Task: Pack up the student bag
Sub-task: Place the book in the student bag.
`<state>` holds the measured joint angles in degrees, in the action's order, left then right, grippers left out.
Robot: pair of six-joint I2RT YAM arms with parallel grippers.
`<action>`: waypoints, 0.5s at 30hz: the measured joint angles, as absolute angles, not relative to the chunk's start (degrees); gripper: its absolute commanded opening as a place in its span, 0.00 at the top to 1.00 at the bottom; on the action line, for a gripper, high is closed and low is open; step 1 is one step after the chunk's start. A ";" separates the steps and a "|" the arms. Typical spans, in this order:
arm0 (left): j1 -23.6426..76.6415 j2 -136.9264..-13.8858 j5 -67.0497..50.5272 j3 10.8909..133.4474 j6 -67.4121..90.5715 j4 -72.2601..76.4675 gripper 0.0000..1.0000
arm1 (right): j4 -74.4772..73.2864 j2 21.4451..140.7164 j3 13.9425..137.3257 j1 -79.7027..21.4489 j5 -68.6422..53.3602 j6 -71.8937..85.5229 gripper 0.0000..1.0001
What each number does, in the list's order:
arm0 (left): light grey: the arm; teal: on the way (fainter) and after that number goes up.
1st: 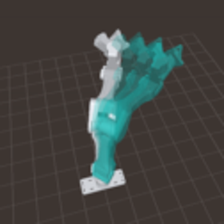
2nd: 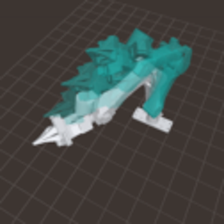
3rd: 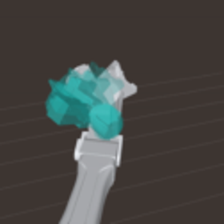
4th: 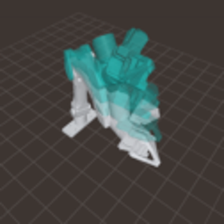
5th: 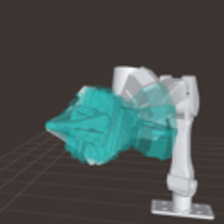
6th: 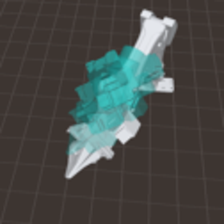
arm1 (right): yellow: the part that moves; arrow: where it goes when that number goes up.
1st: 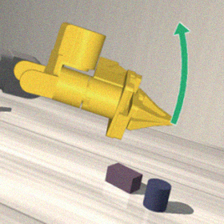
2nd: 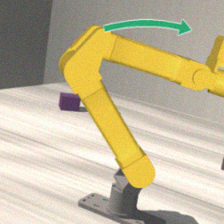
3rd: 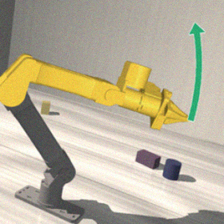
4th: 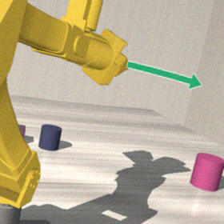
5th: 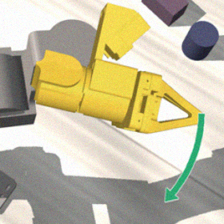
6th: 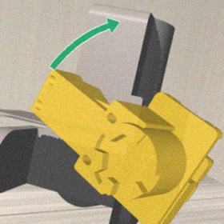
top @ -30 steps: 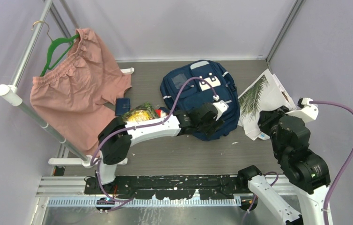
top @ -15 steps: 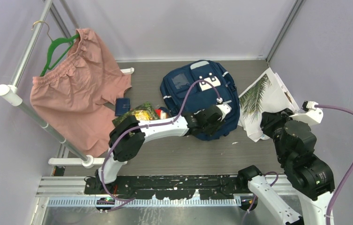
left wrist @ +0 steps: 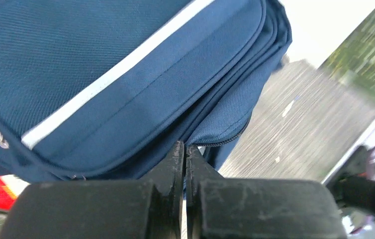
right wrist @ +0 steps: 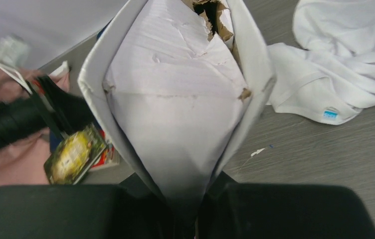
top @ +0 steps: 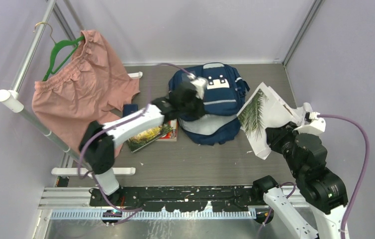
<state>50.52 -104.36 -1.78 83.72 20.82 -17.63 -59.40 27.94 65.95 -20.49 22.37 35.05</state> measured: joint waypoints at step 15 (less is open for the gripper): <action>40.10 -95.98 -12.29 91.79 30.92 -13.26 1.00 | -58.96 28.03 74.59 -20.40 -27.18 25.12 0.96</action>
<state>40.10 -95.98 -12.29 91.79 30.92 -13.26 -58.96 28.03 74.59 -20.40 -27.18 25.12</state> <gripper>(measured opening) 0.009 0.225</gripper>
